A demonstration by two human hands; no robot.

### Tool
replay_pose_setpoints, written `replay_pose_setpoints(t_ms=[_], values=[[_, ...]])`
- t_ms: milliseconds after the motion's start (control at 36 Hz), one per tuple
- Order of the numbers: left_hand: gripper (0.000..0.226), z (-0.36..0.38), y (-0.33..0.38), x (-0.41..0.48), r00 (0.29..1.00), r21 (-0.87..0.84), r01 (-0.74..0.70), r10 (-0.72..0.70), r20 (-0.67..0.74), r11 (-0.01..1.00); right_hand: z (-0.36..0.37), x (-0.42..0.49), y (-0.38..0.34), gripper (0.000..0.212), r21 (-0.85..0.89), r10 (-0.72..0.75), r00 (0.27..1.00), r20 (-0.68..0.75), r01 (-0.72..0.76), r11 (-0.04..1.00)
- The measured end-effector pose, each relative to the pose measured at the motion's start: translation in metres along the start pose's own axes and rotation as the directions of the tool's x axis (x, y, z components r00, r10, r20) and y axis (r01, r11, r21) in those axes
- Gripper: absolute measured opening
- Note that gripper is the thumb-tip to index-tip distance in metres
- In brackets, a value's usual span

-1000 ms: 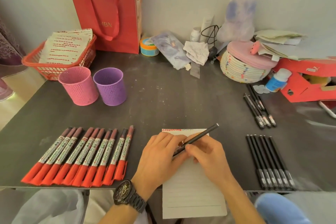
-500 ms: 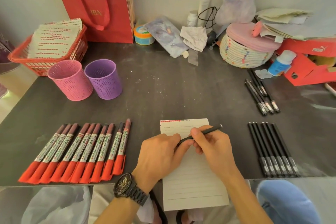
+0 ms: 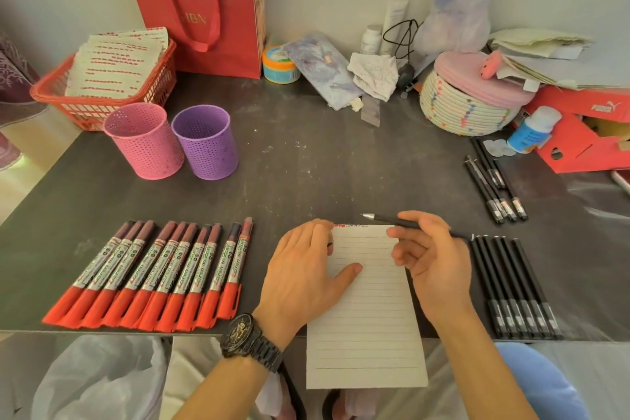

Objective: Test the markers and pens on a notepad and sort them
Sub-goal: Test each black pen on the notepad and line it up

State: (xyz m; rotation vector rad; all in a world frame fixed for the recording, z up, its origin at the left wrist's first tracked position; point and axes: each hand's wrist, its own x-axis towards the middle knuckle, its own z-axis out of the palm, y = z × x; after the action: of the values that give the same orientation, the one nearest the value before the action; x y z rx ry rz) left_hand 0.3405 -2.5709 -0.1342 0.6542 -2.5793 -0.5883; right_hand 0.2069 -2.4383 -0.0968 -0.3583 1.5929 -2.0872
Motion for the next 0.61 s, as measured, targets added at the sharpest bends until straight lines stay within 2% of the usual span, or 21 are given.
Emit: replay_pose_setpoints(t_ms=[56,167,306,472,611], values=[[0.044,-0.001,-0.001,0.0,1.0,-0.005,0.007,-0.007,0.019,1.0,0.001,0.01,-0.007,0.012,-0.107,-0.067,0.998,-0.018,0.065,0.992],[0.042,-0.002,-0.002,0.001,0.999,-0.013,0.011,-0.01,0.043,1.0,0.002,0.033,-0.015,0.02,-0.282,-0.15,0.988,-0.032,0.135,0.95],[0.042,-0.003,-0.002,0.002,0.998,-0.013,0.015,-0.014,0.057,1.0,-0.002,0.053,-0.002,0.022,-0.326,-0.08,0.997,-0.013,0.072,0.943],[0.042,-0.002,-0.002,0.003,0.999,-0.017,0.016,-0.015,0.049,1.0,-0.005,0.054,0.014,0.032,-0.531,-0.213,0.977,-0.015,0.173,0.829],[0.04,-0.003,0.0,0.004,0.999,-0.013,-0.025,0.026,0.042,1.0,-0.005,0.055,0.017,0.036,-0.587,-0.251,0.968,-0.004,0.201,0.784]])
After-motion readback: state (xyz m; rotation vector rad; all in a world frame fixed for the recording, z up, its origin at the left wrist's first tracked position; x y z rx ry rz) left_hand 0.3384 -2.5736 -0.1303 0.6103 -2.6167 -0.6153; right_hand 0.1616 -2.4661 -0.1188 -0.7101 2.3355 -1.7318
